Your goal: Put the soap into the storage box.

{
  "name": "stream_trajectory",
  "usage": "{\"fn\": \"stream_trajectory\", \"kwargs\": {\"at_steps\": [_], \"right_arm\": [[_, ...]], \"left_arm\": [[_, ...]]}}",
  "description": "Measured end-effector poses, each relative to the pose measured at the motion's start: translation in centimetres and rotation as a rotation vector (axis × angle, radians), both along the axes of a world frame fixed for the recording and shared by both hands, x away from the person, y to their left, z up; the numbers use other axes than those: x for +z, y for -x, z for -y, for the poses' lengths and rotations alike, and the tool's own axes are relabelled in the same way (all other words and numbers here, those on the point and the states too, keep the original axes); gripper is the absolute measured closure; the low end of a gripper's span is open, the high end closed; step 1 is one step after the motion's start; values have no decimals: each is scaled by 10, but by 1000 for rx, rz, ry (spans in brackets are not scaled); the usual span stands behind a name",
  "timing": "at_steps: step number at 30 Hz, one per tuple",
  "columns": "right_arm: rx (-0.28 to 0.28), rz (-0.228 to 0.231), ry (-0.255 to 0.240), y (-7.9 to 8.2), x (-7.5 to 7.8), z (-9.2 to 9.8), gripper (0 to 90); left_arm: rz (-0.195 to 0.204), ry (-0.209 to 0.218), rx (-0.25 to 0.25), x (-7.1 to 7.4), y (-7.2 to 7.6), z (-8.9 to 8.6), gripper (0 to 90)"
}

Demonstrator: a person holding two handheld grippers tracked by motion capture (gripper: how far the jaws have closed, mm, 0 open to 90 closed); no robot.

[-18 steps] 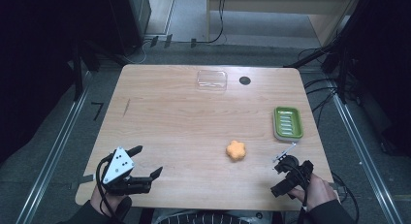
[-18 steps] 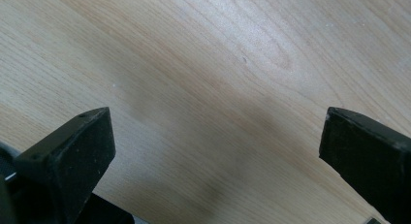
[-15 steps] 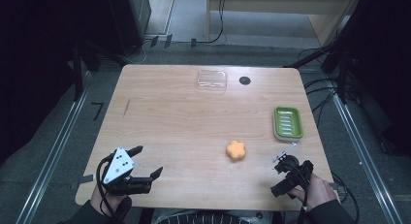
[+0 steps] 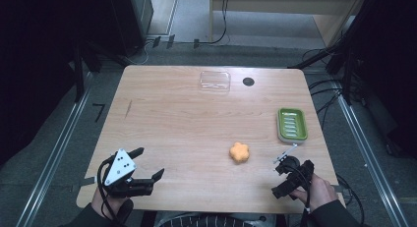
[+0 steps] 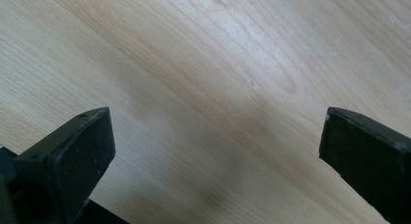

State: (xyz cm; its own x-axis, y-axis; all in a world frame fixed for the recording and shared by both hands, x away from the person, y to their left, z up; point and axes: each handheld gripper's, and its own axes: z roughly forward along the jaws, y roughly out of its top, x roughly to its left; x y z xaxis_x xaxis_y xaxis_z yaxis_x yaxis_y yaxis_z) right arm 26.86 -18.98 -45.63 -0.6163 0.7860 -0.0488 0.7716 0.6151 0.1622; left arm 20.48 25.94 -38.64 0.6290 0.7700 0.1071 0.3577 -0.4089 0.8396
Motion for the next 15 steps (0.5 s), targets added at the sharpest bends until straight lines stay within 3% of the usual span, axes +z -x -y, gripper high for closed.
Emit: {"fn": "stream_trajectory", "kwargs": {"at_steps": [10, 15], "right_arm": [[41, 33, 6, -7, 3, -10, 0], [71, 70, 8, -8, 6, -19, 0]], "left_arm": [[-8, -9, -11, 0, 1, 1, 136], [1, 8, 5, 0, 3, -3, 136]]}}
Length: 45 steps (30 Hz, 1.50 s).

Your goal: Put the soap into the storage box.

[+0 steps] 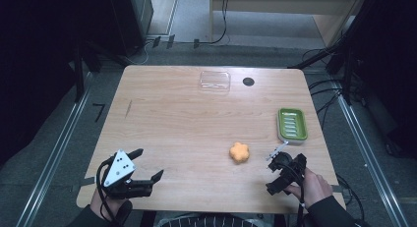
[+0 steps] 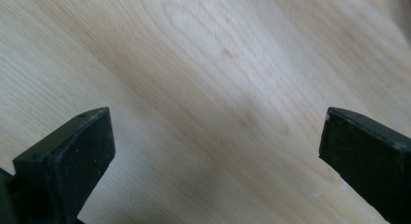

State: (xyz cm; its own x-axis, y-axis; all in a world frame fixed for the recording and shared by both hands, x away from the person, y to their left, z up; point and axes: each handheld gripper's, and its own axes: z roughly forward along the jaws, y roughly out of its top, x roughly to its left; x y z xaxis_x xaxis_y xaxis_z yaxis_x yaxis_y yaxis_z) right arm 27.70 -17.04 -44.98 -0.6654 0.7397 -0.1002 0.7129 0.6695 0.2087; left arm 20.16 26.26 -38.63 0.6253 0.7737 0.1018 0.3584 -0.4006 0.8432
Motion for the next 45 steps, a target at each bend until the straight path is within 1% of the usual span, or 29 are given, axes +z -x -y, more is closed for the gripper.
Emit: {"fn": "stream_trajectory", "kwargs": {"at_steps": [2, 3, 5, 7, 10, 11, 13, 14, 16, 22, 24, 25, 26, 28, 30, 31, 33, 35, 38, 42, 45], "right_arm": [[4, 10, -9, -2, 1, -3, 0], [3, 24, -13, -6, 2, -4, 0], [2, 21, -28, -8, 1, -4, 0], [-1, 20, -30, -9, 2, -4, 0], [12, 27, -37, -13, 3, -7, 0], [15, 24, -36, -13, 3, -9, 0], [34, 35, -26, -16, 4, -16, 0], [34, 35, -26, -16, 4, -16, 0], [44, 27, -26, -18, 4, -20, 0], [79, 30, -9, -27, 5, -34, 0], [83, 26, -9, -27, 6, -35, 0], [94, 30, -18, -30, 6, -38, 0], [89, 26, -13, -30, 6, -41, 0], [99, 25, -10, -31, 7, -43, 0], [101, 17, -19, -32, 7, -47, 0], [113, 19, -26, -33, 8, -51, 0], [107, 14, -28, -33, 8, -53, 0], [120, 9, -34, -35, 7, -56, 0], [124, 9, -36, -37, 7, -61, 0], [135, -1, -36, -44, 8, -69, 0], [134, -4, -34, -47, 8, -72, 0]], "left_arm": [[-1, -1, -3, 0, 0, 1, 136], [-3, -7, -11, 0, -1, 1, 136], [-6, -11, -15, 0, -1, 2, 136], [-5, -8, -14, 0, -1, 2, 136], [-3, -6, -7, 0, 0, 1, 136], [-3, -6, -8, 0, 0, 1, 136], [-4, -7, -10, 0, 0, 2, 136], [-4, -7, -10, 0, 0, 2, 136], [-3, -6, -10, 0, 0, 1, 136], [-3, -9, -11, 0, -1, 2, 136], [-3, -9, -10, 0, -1, 1, 136], [-4, -8, -10, 0, -1, 1, 136], [-2, -7, -7, 0, 0, 1, 136], [0, -1, -2, 0, 0, 1, 136], [2, -1, -2, 0, 0, 1, 136], [1, -4, -7, 0, 0, 1, 136], [1, -8, -8, 0, 0, 2, 136], [-2, -10, -8, 0, 0, 2, 136], [0, -3, -1, 0, 0, 0, 136], [3, -1, -2, 0, 1, 0, 136], [3, -1, -1, 0, 1, 0, 136]]}}
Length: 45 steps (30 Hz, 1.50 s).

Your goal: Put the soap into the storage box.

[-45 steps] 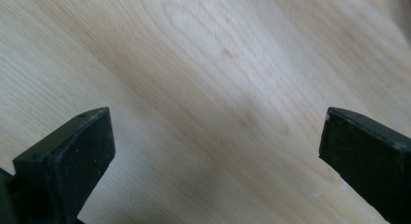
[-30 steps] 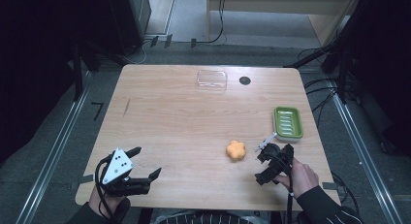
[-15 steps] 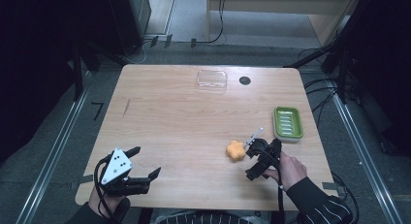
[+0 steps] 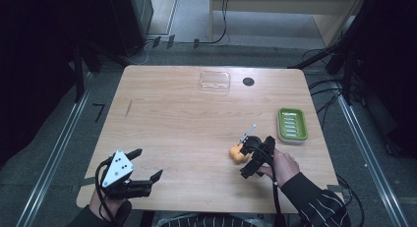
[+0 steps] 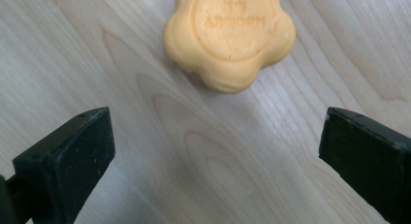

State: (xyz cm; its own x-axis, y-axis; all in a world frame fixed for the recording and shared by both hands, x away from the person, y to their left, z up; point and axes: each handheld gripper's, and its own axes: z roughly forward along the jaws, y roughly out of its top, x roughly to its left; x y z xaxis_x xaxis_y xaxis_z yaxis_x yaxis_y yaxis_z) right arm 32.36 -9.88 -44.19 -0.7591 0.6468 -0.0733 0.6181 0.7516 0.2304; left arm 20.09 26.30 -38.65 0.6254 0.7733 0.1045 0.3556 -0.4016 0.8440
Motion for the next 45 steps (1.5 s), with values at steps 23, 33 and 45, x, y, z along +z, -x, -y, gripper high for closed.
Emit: {"fn": "stream_trajectory", "kwargs": {"at_steps": [23, 33, 45], "right_arm": [[14, -35, 19, -31, -5, -21, 0], [34, -70, 30, -42, -11, -29, 13], [66, -102, 63, -49, -14, -40, 95]], "left_arm": [[1, 7, 0, 0, 0, 0, 136], [0, 5, -2, 0, 0, 0, 136], [-1, 5, -4, 0, 0, 0, 136]]}}
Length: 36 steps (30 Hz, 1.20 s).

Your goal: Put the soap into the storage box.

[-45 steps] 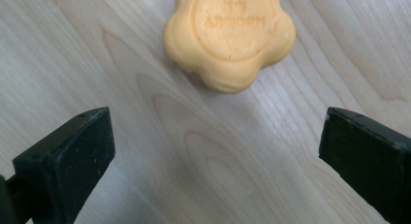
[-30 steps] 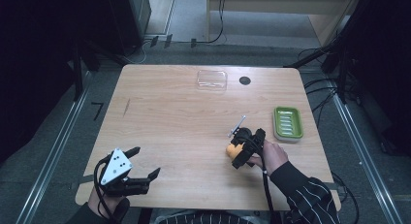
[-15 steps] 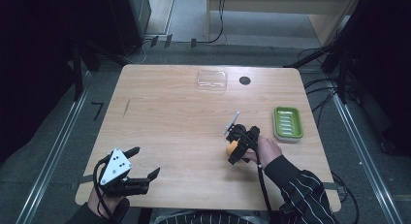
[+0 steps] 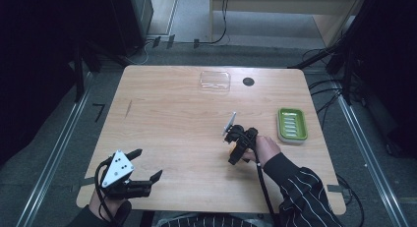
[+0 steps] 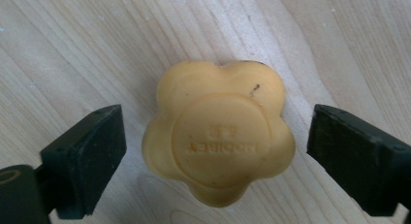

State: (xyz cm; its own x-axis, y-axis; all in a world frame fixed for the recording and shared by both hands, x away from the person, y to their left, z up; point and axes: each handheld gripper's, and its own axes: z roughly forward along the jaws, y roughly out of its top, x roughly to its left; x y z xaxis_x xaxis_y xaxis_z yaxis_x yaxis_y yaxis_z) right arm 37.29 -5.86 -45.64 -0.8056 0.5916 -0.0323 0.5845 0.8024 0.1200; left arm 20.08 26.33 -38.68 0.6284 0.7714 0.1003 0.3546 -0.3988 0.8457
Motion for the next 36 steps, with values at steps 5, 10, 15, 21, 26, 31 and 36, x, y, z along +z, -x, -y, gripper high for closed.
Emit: {"fn": "stream_trajectory", "kwargs": {"at_steps": [5, 10, 15, 21, 26, 31, 36], "right_arm": [[-9, -17, 11, -2, 0, -3, 167], [-8, -22, 17, -2, -1, -1, 195], [-4, -34, 21, -3, -2, 0, 248], [-8, -26, 33, -2, -2, -2, 255], [-7, -28, 28, -2, -2, -1, 257], [-9, -33, 27, -2, -2, -1, 259], [-4, -25, 29, -2, -1, -1, 259]], "left_arm": [[-2, -3, -1, 0, 0, 0, 136], [-1, 0, 0, 0, 0, 0, 136], [0, 1, 0, 0, 0, 0, 136], [0, 1, 3, 0, 0, -1, 136], [2, 0, 1, 0, 1, 0, 136], [2, 1, 4, 0, 1, 0, 136], [1, 0, 3, 0, 1, 0, 136]]}}
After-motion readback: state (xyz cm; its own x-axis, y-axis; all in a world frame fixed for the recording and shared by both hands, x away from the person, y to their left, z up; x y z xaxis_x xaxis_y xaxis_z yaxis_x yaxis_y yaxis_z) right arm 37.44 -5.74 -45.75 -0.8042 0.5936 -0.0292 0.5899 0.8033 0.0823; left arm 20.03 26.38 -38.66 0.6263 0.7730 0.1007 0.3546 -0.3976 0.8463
